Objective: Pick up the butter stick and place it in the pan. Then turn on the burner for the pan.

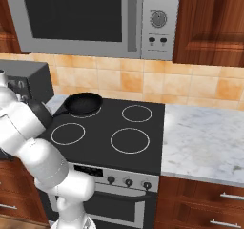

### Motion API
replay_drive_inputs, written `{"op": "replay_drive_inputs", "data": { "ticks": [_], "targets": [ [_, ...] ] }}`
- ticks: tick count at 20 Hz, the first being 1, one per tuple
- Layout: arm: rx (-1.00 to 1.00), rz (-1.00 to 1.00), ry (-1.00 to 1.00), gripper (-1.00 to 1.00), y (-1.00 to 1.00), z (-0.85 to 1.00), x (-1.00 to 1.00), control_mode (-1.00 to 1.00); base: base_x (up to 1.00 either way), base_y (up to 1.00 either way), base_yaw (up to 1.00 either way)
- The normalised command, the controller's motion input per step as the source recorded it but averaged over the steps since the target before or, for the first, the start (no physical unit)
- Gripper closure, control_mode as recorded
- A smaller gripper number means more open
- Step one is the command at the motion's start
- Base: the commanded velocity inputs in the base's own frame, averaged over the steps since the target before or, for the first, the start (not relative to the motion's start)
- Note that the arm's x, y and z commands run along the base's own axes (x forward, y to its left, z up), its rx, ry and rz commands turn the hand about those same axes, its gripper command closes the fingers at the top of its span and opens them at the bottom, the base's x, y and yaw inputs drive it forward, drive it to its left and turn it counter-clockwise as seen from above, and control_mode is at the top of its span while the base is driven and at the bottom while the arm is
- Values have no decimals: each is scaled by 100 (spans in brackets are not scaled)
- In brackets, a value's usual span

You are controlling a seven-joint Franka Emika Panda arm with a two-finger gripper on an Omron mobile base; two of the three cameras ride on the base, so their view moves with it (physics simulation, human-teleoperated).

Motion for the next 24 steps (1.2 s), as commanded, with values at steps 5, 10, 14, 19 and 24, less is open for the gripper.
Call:
{"op": "replay_drive_inputs", "data": {
  "ticks": [5,10,14,19,24],
  "targets": [
    [-3,0,0,-100,28,-30,45,-100,0,0,0],
    [-1,2,0,-100,33,-22,18,-100,0,0,0],
    [-4,0,0,-100,43,-2,0,-100,0,0,0],
    [-9,0,0,-100,51,0,1,-100,0,0,0],
    [-4,0,0,-100,39,0,12,-100,0,0,0]
  ]
}}
